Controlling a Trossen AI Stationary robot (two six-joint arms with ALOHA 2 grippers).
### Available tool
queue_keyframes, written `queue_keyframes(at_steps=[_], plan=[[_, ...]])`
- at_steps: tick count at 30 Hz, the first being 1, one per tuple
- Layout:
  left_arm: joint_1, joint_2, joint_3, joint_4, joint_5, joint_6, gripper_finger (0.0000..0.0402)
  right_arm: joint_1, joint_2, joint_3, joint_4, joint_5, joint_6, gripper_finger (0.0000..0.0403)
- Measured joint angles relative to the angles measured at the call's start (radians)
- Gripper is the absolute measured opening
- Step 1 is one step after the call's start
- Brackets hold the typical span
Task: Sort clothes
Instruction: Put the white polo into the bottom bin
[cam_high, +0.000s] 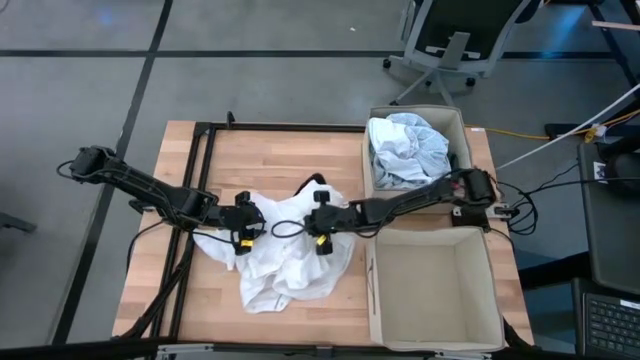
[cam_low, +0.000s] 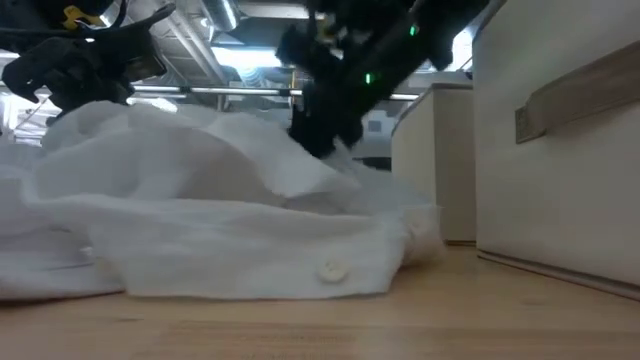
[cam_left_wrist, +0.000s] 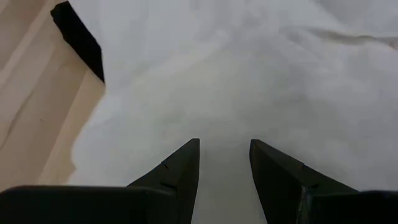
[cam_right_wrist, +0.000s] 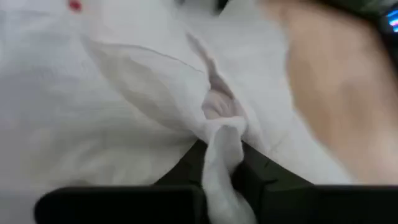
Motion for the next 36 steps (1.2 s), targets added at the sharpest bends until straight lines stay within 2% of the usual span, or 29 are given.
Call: queue_keyframes(at_steps=[6, 13, 19, 24, 36], plan=[[0.000, 0.000, 0.000, 0.001, 0.000, -0.003, 0.0131, 0.000, -0.110, 0.000, -0.011, 0.053, -0.047, 0.0016], [0.000, -0.002, 0.000, -0.001, 0.000, -0.002, 0.0131, 0.000, -0.227, 0.000, -0.013, 0.123, -0.068, 0.0032], [-0.001, -0.054, 0.000, -0.011, 0.000, 0.012, 0.0131, 0.000, -0.346, 0.019, -0.016, 0.173, -0.103, 0.0021], [-0.001, -0.139, 0.000, -0.016, -0.037, 0.033, 0.0131, 0.000, -0.403, 0.121, -0.058, 0.187, -0.131, 0.0026], [0.000, -0.380, 0.000, -0.025, -0.195, 0.103, 0.0131, 0.000, -0.406, 0.460, -0.296, 0.243, -0.186, 0.0027]])
